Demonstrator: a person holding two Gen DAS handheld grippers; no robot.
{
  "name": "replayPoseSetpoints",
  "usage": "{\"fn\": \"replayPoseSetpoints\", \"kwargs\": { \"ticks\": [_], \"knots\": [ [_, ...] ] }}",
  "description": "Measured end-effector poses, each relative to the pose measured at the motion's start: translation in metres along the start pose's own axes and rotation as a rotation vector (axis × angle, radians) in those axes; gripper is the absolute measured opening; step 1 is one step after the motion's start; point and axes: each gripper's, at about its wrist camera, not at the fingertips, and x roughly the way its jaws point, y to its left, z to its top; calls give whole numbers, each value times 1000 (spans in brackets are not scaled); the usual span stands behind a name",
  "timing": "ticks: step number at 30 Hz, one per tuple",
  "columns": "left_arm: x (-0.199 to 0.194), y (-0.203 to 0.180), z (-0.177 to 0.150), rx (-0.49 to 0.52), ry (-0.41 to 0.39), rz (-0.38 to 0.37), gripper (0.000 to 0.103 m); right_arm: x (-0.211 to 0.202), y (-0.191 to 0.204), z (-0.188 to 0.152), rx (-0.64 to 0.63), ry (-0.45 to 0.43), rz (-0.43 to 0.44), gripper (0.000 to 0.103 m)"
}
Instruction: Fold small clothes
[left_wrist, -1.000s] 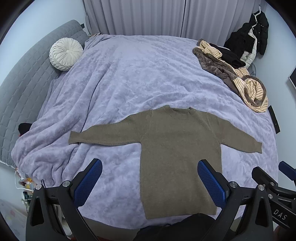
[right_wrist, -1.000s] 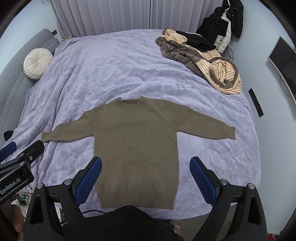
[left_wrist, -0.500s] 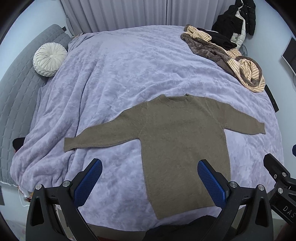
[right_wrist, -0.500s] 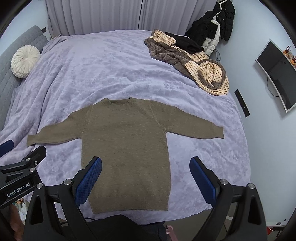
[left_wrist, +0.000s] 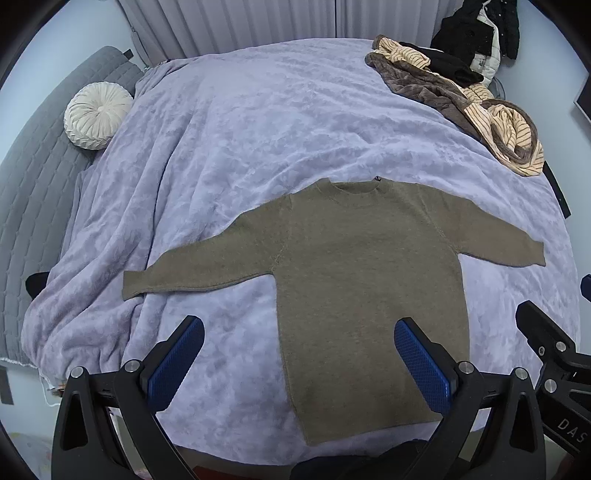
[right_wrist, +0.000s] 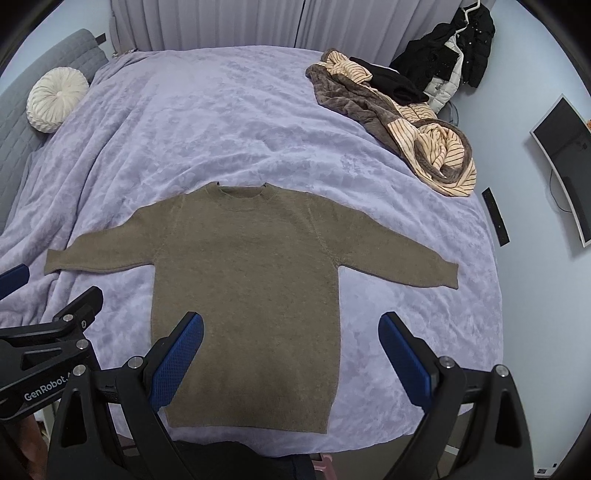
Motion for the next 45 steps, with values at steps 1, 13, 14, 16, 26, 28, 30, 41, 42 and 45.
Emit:
{"fn": "replayPoseSetpoints", "kwargs": {
  "ticks": [1,13,14,16,26,28,30,41,42,45],
  "knots": [
    [1,-4,1,-1,4,0,103,3,-3,2,-5,-4,8,97],
    [31,-60,24,-35,26,64,103,59,-57,25,-28,9,52,97],
    [36,-65,26,-39,30,68,103,66,-63,26,-29,13,53,97],
    [42,-74,30,-49,39,74,103,76,-73,29,-33,19,52,97],
    [66,-129,51,-22,54,128,103,125,-121,44,-22,45,81,97],
    [70,-139,56,-13,54,132,103,133,-131,46,-11,51,94,97],
    [74,-149,60,-4,53,136,103,140,-138,49,-7,54,98,97],
    [95,-195,82,46,54,137,103,175,-174,57,30,77,120,97],
    [98,-200,84,51,56,134,103,178,-178,57,36,81,123,97],
    [104,-213,88,71,60,130,103,187,-191,58,51,90,121,97]
  ]
}}
